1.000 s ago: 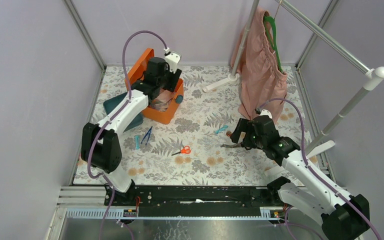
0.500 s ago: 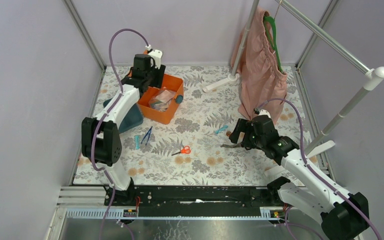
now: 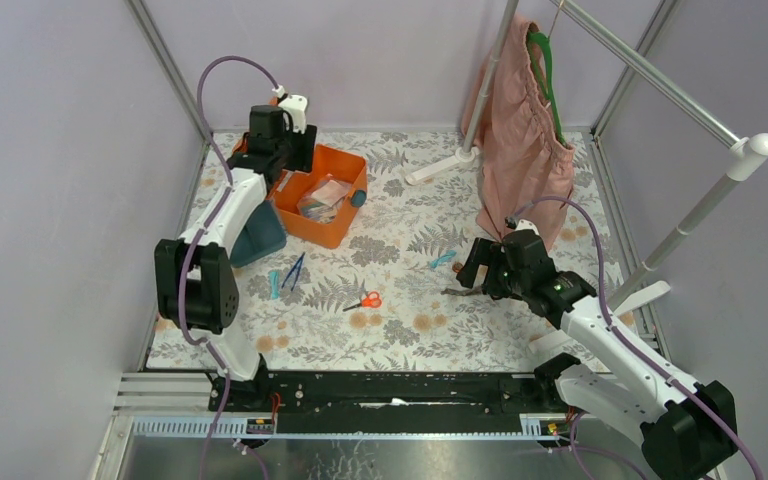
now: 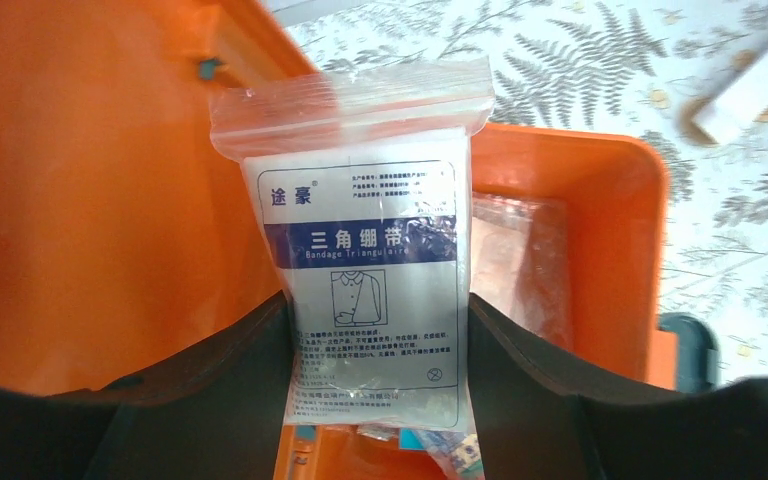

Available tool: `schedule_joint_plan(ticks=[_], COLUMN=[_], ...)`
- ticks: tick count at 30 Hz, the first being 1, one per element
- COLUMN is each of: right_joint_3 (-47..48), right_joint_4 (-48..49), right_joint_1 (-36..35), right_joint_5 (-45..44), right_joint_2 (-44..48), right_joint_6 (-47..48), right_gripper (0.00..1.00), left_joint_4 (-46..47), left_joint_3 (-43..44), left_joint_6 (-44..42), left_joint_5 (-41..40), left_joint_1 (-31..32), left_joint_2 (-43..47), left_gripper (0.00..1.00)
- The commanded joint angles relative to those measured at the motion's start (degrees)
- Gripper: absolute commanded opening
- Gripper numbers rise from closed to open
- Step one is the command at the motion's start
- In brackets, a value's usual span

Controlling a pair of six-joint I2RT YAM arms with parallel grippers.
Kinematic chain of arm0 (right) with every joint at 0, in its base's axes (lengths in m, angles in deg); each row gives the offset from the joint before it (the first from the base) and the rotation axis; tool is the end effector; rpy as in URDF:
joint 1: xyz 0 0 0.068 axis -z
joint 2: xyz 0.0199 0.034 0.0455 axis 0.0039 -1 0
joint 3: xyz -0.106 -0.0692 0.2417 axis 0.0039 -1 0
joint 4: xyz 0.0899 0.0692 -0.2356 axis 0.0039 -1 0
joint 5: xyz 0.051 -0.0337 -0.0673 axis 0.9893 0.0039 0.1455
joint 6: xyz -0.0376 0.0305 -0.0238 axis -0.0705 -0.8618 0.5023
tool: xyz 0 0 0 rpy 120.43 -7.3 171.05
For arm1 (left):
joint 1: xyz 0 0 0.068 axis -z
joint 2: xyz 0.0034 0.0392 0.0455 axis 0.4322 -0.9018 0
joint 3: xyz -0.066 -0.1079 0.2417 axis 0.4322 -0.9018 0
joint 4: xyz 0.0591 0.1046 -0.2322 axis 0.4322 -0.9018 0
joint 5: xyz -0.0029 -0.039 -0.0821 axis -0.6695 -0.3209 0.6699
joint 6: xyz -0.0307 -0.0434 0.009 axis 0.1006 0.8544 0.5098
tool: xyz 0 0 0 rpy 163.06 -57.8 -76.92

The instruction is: Organize the medicine kit

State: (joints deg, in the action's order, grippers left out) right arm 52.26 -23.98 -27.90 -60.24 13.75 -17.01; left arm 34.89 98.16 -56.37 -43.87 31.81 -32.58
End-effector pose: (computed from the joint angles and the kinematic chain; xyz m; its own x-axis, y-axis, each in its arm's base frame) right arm 0.1728 0.0919 0.2397 -0.7258 0.2648 -0.6349 -0.0544 0.8980 0.4367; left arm 0.4036 -0.0456 0.3107 -0.4984 0.1786 -0.8484 0.2121 0.9739 0.0804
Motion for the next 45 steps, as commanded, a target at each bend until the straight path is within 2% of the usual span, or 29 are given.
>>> schedule_joint_plan(ticks=[1,6,13,26,36,41,45], right_joint_3=[0.33,0.04,-0.55,-0.62,-0.61,-0.38,1.42], right_joint_4=[1.51,1.39,1.34,1.16,1.22,0.71,-1.34], right_joint_1=[0.16,0.16,0.11,0.1,0.15,0.12,0.16], right_joint_5=[0.67,0.67,0.66,0.64,0.67,-0.15,-5.24], right_joint_2=[0.43,0.43,1.22,1.59,1.3,1.69,2.02], right_joint_6=[0.41,0.44,0.1,0.05,0.3,0.75,2.32], right_gripper=[1.0,1.0,1.0,1.0,1.0,1.0,1.0], left_joint_4=[1.67,1.7,-0.41,-1.04,-3.68,-5.59,-5.4], left_joint_3=[-1.26,-1.61,-1.34,-2.91,-3.13,-1.05,0.28], left_joint_6=[2.52,3.3,3.29,2.61,3.55,5.12,10.77], left_joint_5=[7.7,11.52,6.97,5.83,5.48,2.85,2.01], left_joint_1=[-0.01,1.95,3.29,5.09,5.41,5.41,5.41], left_joint_2=[3.11,2.63,-1.61,-4.6,-4.69,-2.88,2.09], left_gripper=[0.67,0.69,0.69,0.7,0.88,0.89,0.89])
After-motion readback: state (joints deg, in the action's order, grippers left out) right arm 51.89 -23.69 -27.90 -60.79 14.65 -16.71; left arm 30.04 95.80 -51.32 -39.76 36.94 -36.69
